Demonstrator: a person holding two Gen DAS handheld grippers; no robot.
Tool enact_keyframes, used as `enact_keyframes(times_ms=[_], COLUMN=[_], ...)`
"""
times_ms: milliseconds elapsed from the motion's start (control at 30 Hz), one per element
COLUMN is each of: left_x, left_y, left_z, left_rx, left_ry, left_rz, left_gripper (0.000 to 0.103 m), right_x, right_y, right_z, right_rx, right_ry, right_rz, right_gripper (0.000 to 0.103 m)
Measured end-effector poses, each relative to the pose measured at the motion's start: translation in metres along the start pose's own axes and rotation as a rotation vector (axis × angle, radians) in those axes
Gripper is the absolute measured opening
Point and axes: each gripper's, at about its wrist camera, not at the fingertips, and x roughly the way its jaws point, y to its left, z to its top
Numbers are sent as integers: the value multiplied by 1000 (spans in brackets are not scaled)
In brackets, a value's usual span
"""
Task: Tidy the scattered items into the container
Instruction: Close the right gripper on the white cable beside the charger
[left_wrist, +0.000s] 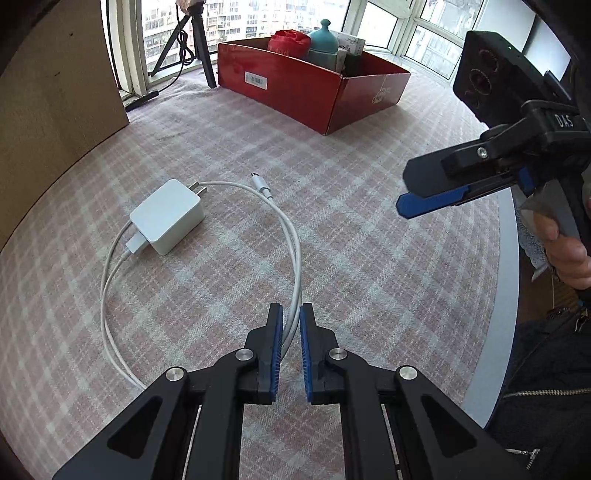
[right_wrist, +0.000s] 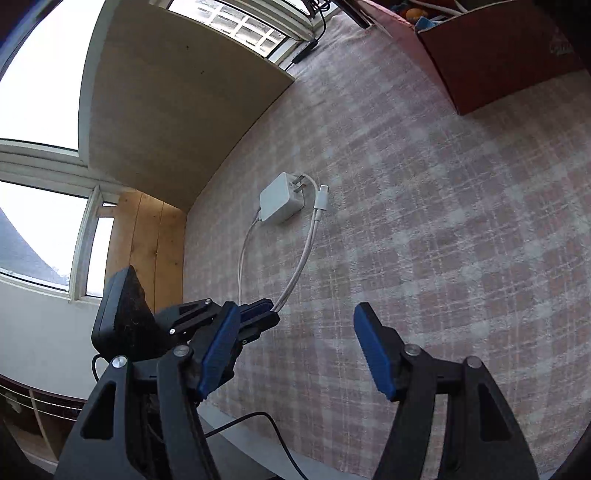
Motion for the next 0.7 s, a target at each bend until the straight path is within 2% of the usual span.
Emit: enact_keyframes(times_ms=[167, 300, 367, 400, 467, 533, 633, 667, 700], left_x=[0, 10, 9, 6, 0, -7, -16, -14, -12], left_y=[7, 23, 28, 32, 40, 48, 59, 64, 69], left_z=[-7, -14, -12, -11, -10, -8, -6, -1, 7], left_rx=[-11, -6, 2, 6, 16, 25, 40, 68, 102], left_ry=[-26, -43, -40, -38, -33, -28, -21, -9, 6], left_rz=[-16, -33, -23, -11, 15, 40, 78, 109, 144], left_gripper=[8, 8, 8, 9, 12, 32, 37, 41, 49], right_x=[50, 69, 75, 78, 83, 84, 86, 86, 87], right_y=[-2, 2, 7, 10, 15, 16, 14, 13, 12], right_z=[9, 12, 13, 13, 13, 12, 9, 8, 7], right_rx=[79, 105, 78, 65, 43, 37, 36, 39, 47], right_ry=[77, 103, 107, 110, 113, 110, 107, 108, 110], right_rz=[37, 78, 53, 40, 17, 1, -23, -29, -33], right_gripper=[63, 61, 35, 11, 10, 10, 10, 10, 10])
